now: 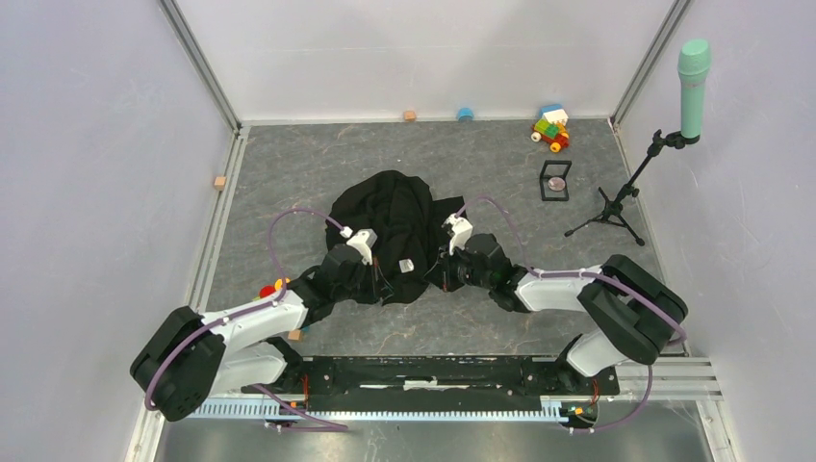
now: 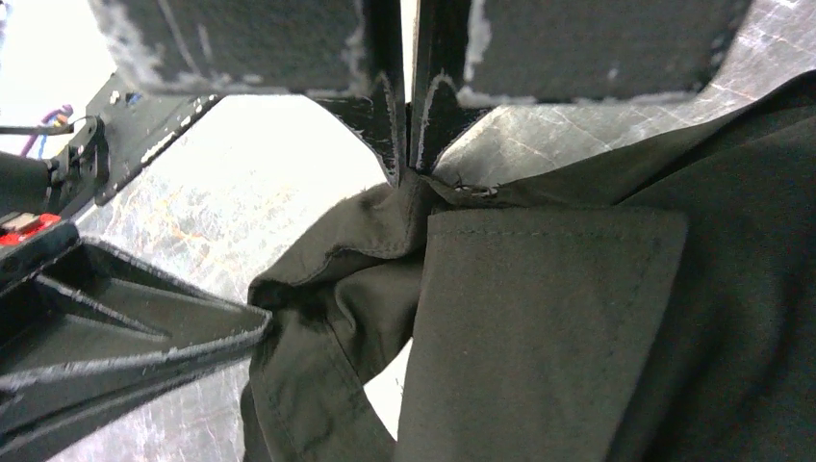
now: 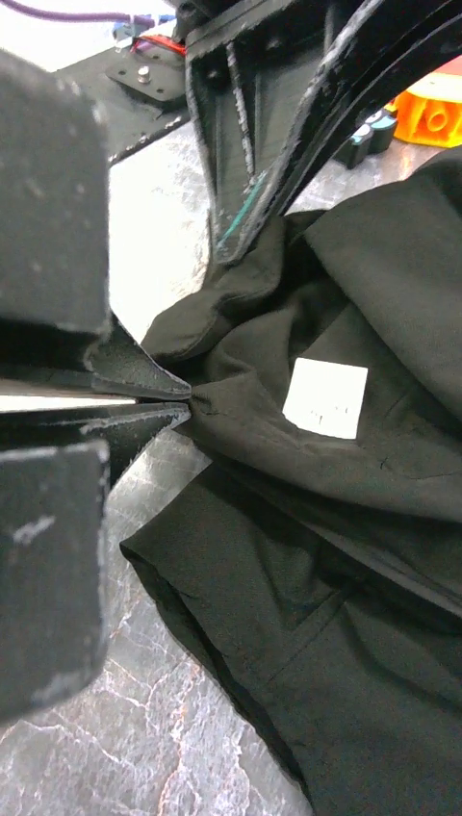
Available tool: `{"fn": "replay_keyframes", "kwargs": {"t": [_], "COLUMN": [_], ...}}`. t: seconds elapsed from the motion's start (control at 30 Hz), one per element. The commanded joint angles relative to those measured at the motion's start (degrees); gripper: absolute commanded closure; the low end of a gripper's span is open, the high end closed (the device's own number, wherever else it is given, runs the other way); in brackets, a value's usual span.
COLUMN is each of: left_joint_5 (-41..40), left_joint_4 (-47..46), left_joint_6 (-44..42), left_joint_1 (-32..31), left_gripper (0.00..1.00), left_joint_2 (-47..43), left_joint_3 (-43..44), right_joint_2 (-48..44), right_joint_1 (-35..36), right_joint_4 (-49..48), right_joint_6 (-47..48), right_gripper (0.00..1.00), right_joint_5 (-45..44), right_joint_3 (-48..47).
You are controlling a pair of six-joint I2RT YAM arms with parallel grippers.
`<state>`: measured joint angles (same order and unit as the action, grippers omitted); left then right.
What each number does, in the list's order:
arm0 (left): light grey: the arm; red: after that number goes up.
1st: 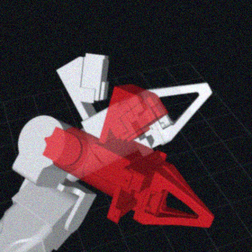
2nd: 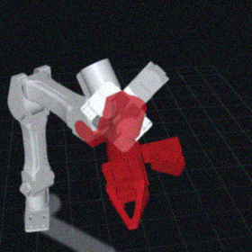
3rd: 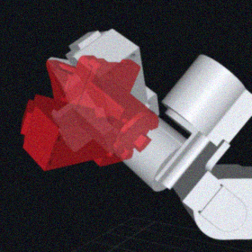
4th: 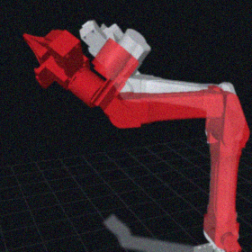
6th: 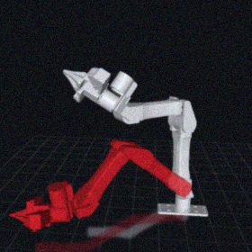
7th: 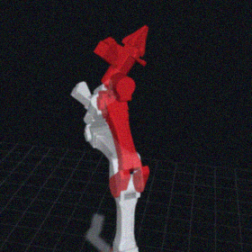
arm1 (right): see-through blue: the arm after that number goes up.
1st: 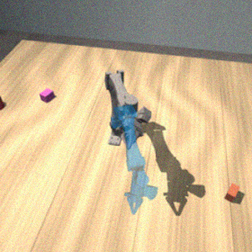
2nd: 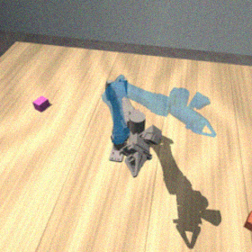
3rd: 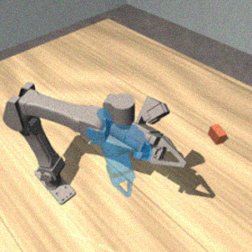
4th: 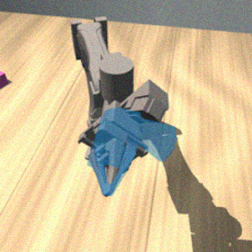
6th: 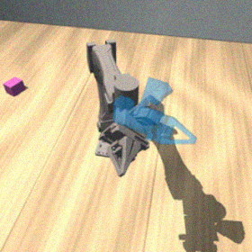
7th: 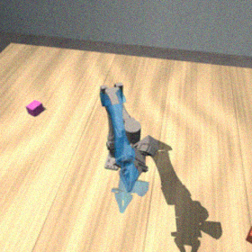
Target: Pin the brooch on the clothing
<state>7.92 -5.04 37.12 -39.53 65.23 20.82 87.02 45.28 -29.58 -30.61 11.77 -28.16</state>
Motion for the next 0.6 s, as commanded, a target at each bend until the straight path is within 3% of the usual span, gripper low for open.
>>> {"fn": "replay_keyframes", "kwargs": {"t": [0.0, 0.27, 0.33, 0.5, 0.53, 0.57], "left_joint_5": [3.31, -1.24, -1.17, 0.99, 0.96, -0.26], "left_joint_4": [-2.08, -5.65, -7.23, -7.46, -7.1, -5.94], "left_joint_6": [-2.91, -1.28, -1.37, -2.04, -1.81, -1.62], "left_joint_1": [-2.01, -15.33, -18.51, -23.09, -23.13, -23.07], "left_gripper": [0.98, 0.97, 0.93, 0.69, 0.58, 0.41], "left_joint_2": [0.04, 9.24, 12.12, 16.84, 16.48, 15.49], "left_joint_3": [1.41, 9.0, 11.16, 17.81, 18.44, 18.87], "right_joint_2": [-5.29, -26.21, -32.46, -46.01, -47.83, -49.78], "right_joint_1": [0.29, 0.26, 0.29, 0.25, 0.25, 0.28], "right_joint_4": [-1.33, 17.21, 23.21, 35.51, 37.63, 40.07], "right_joint_6": [1.16, 7.15, 7.76, 8.95, 9.12, 9.32], "right_gripper": [1.0, 1.0, 1.0, 1.0, 1.0, 1.0], "right_joint_5": [-4.68, -22.57, -26.8, -33.1, -34.2, -35.57], "right_joint_3": [0.04, 4.61, 5.8, 6.85, 6.46, 6.07]}}
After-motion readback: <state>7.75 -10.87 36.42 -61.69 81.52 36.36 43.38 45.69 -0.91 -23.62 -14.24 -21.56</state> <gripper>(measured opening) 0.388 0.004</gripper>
